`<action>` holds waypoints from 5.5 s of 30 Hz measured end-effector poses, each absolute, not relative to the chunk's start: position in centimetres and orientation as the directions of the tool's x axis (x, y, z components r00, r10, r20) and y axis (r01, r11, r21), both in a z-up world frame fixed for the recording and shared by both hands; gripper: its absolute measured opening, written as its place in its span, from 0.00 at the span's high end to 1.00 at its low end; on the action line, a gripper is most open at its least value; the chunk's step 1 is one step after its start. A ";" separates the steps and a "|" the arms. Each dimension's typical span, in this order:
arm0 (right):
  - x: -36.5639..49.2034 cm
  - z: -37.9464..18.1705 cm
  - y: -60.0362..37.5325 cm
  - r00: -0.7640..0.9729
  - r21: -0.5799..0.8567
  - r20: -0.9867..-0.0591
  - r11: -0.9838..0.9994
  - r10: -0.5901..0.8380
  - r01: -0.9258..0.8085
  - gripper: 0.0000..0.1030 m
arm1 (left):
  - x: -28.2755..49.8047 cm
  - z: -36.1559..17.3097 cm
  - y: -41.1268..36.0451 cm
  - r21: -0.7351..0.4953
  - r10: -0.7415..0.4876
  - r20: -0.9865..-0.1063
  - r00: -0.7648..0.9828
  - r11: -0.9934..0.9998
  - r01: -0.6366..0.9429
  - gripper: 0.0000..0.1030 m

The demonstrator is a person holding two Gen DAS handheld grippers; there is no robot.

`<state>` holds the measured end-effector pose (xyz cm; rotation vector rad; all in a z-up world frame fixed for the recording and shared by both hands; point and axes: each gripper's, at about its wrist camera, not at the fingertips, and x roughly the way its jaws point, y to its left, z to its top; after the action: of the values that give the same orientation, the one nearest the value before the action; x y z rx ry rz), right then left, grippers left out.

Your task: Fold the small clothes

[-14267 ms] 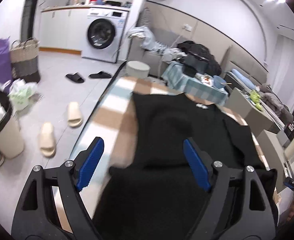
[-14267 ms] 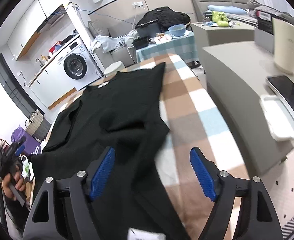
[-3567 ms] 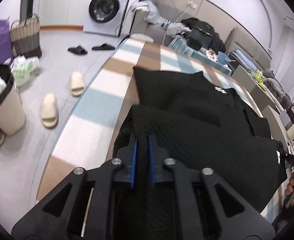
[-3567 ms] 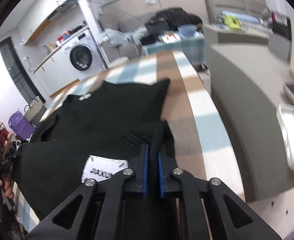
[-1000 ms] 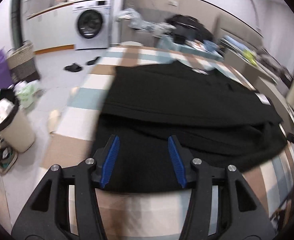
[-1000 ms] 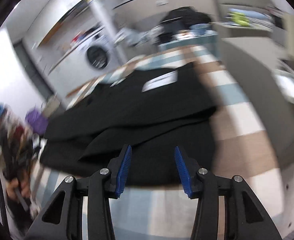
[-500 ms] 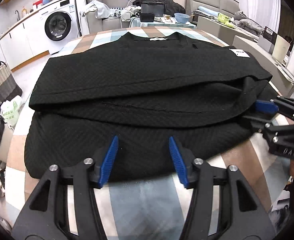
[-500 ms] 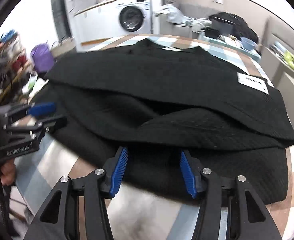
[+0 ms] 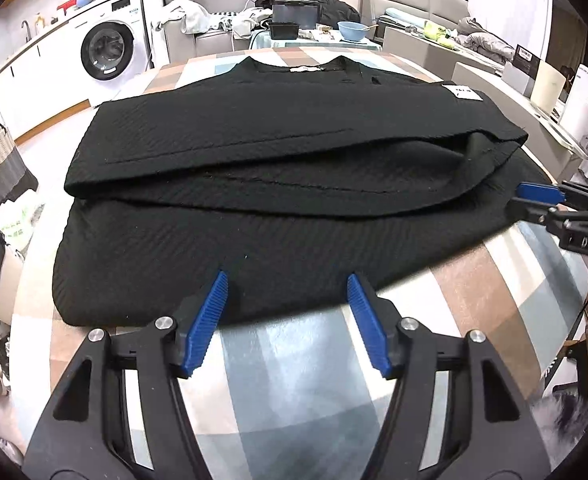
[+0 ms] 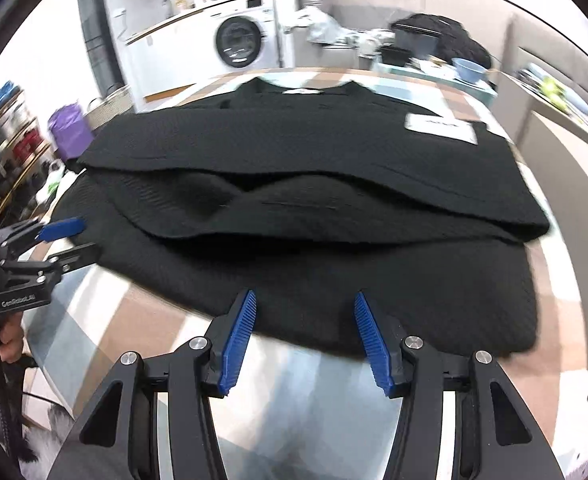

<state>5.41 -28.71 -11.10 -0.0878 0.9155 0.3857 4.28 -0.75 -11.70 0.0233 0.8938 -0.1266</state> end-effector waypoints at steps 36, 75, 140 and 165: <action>5.3 -11.7 -41.6 0.584 0.545 -0.669 0.838 0.460 -0.035 0.44 | 3.6 -11.7 13.2 -0.315 -0.026 -0.737 0.676 0.897 -0.309 0.38; 8.4 -10.8 -39.9 0.588 0.282 -0.748 0.949 0.307 -0.137 0.83 | 2.1 -11.5 11.4 -0.243 -0.014 -0.720 0.694 0.941 -0.233 0.85; 11.7 -10.7 -43.8 0.658 0.659 -0.611 0.743 0.440 0.115 0.73 | 6.7 -7.9 18.1 -0.515 -0.167 -0.605 0.778 0.827 -0.224 0.92; 25.6 -7.5 -45.3 0.698 0.575 -0.655 0.791 0.290 0.211 0.51 | 19.2 -6.4 24.3 -0.575 -0.139 -0.636 0.759 0.742 -0.346 0.43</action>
<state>25.56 -45.34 -7.45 0.6764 0.8137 0.0483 19.21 24.28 -6.45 -0.7418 0.7160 0.1247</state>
